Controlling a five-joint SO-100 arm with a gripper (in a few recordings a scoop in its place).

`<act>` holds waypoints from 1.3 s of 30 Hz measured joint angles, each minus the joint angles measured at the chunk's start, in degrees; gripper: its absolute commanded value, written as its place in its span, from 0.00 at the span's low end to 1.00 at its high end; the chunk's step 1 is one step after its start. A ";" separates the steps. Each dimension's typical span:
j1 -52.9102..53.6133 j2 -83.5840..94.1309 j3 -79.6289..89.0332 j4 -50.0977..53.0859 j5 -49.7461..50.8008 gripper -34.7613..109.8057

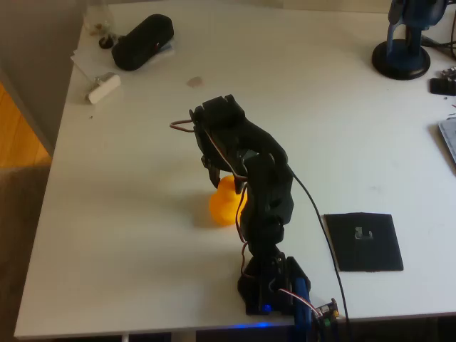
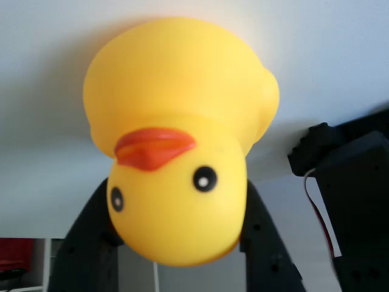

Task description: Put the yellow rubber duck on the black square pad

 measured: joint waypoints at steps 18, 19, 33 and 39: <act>0.35 29.62 -4.31 11.16 8.53 0.31; 0.35 31.64 -4.31 11.87 9.23 0.31; 33.66 38.58 -4.39 14.06 9.76 0.31; 49.22 38.76 -3.52 14.06 6.06 0.31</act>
